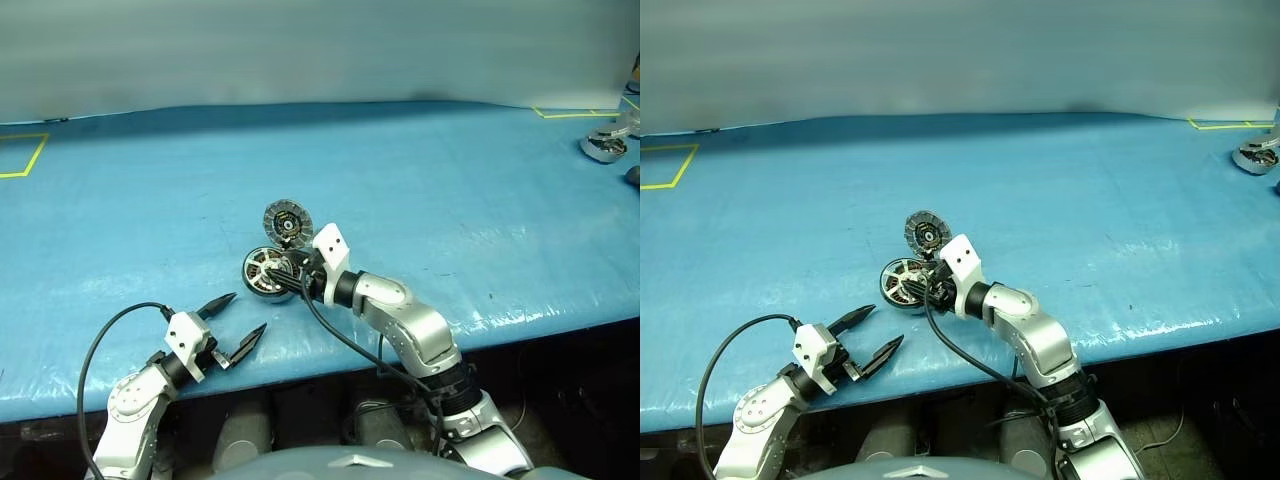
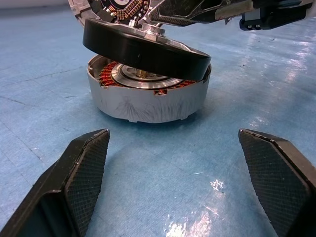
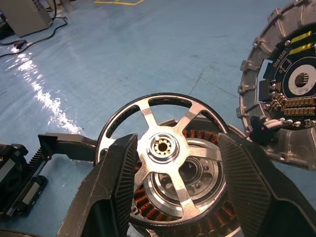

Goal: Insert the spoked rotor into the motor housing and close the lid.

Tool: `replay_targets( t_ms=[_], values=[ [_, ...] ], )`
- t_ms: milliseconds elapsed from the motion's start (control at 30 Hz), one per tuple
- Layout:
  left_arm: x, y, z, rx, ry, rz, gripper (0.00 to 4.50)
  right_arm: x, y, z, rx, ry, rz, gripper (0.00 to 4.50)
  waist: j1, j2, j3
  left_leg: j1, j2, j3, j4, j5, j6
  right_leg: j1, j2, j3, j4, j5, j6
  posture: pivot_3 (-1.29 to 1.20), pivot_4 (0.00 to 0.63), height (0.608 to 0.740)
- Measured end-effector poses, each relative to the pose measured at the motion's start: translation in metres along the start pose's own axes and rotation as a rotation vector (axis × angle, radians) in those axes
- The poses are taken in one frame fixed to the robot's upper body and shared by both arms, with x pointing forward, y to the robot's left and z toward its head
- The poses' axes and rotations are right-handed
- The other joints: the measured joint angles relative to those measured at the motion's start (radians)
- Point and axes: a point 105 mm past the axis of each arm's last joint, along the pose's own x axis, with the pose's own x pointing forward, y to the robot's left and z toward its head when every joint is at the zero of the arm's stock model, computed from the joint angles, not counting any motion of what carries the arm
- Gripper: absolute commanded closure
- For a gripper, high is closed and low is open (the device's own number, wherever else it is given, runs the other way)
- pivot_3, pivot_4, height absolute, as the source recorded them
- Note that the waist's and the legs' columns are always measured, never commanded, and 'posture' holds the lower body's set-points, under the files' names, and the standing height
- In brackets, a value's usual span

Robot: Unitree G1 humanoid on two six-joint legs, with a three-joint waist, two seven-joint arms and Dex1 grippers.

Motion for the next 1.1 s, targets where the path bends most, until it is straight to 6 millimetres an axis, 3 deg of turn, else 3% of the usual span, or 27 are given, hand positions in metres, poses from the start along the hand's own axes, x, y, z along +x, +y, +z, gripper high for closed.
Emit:
replay_targets(
  t_ms=[567,800,1100],
  values=[
    [0.0,0.0008,0.0,0.001,0.0,0.009,0.05,0.0057,0.0048,-0.0032,-0.029,0.015,0.014,1.79,-0.005,0.0,0.0,0.0,0.0,0.0,0.0,0.0,0.0,0.0,0.0,0.0,0.0,0.0,0.0,0.0,0.15,0.74],
    [0.0001,0.0012,-0.0003,0.004,0.003,0.014,0.05,0.007,0.0062,-0.0023,-0.038,0.011,0.019,3.98,-0.005,0.0,0.0,0.001,0.0,0.0,0.0,0.0,0.0,0.0,0.0,0.0,0.0,0.0,0.0,0.0,0.15,0.74],
    [0.0002,0.0012,-0.0004,0.007,0.004,0.015,0.05,0.0081,0.0043,-0.0023,-0.05,0.012,0.016,4.05,-0.006,0.0,0.0,0.001,0.0,0.0,0.0,0.0,0.0,0.0,0.0,0.0,0.0,0.0,0.0,0.0,0.15,0.74]
  ],
)
